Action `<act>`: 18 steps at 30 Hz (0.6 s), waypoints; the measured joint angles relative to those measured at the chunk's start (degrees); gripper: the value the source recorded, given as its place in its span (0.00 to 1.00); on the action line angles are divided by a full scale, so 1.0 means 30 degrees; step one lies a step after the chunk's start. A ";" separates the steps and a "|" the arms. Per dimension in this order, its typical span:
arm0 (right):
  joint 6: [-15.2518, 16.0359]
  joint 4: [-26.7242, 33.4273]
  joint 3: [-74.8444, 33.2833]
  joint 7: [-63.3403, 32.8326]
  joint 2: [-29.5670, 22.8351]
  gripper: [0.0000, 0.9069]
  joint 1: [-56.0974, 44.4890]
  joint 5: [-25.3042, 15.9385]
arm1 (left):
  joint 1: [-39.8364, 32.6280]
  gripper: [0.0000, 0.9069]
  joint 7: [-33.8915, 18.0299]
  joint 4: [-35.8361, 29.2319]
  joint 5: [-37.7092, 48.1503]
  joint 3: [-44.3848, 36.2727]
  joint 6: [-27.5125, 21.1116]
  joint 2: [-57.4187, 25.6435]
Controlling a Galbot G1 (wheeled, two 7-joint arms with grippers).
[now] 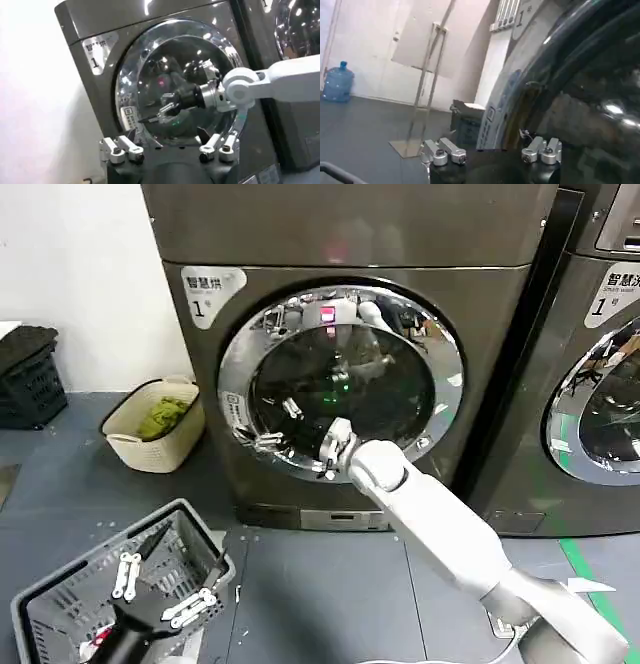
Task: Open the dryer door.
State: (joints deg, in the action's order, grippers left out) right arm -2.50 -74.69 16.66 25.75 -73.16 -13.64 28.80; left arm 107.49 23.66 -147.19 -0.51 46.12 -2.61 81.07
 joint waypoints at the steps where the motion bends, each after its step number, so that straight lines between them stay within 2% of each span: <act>1: -0.0052 0.0060 0.0041 0.0213 -0.0018 1.00 0.0056 0.0073 | -0.0003 1.00 0.0001 -0.0001 0.0011 0.0015 -0.0001 -0.0007; 12: -0.1809 0.0318 0.0231 0.2946 0.0458 1.00 0.0091 0.1445 | -0.0001 1.00 0.0018 0.0000 0.0077 0.0154 -0.0001 -0.0048; 18: -0.2498 -0.0059 0.0072 0.4309 0.1172 1.00 -0.0194 0.1585 | -0.0035 1.00 0.0033 -0.0001 0.0100 0.0210 -0.0010 -0.0075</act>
State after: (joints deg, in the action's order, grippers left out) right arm -10.00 -74.86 16.88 38.68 -69.64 -14.22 33.56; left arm 107.38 23.76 -147.19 -0.22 46.75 -2.64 80.84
